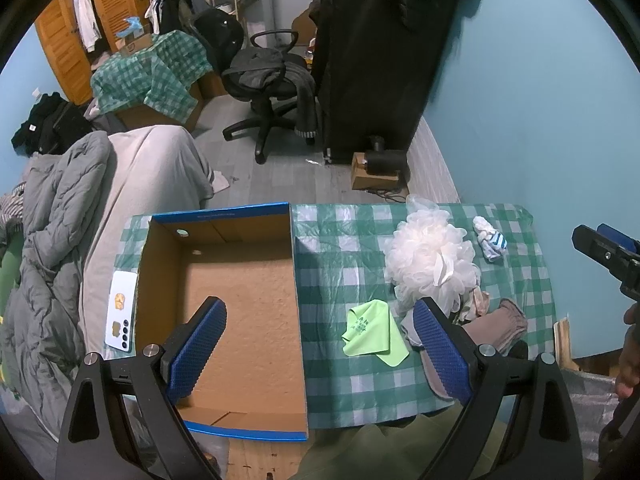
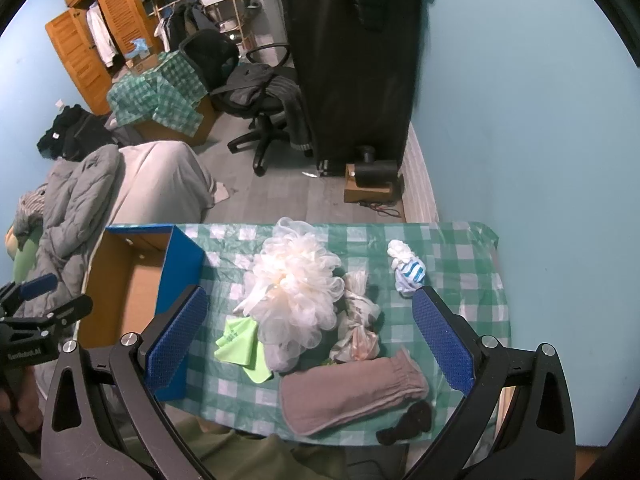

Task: Organize soft objects

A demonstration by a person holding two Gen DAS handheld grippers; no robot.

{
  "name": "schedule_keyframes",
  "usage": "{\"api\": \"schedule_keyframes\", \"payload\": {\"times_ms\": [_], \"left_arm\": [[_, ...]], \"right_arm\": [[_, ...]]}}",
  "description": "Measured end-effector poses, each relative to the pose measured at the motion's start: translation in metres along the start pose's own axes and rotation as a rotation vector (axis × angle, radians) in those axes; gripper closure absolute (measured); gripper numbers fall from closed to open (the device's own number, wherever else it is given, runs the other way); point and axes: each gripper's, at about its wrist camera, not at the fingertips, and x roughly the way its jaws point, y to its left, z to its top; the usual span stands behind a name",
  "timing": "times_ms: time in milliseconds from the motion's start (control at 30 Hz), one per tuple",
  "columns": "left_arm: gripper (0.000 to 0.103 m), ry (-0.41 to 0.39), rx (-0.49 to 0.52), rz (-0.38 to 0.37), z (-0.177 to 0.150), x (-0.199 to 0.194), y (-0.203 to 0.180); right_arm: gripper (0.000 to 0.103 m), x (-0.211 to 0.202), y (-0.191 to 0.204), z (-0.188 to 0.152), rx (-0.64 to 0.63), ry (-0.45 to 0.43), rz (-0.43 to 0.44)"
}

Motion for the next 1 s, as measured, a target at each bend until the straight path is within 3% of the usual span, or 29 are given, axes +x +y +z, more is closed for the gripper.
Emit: {"api": "schedule_keyframes", "payload": {"times_ms": [500,1000], "left_arm": [[0.007,0.018,0.055,-0.036,0.005,0.007,-0.01],[0.007,0.065,0.199,-0.098,0.011,0.032,-0.048]], "right_arm": [[0.002,-0.006,-0.003,-0.013,0.029,0.001,-0.027],[0.002,-0.027,-0.051,-0.044,0.19,0.026,-0.113]]}}
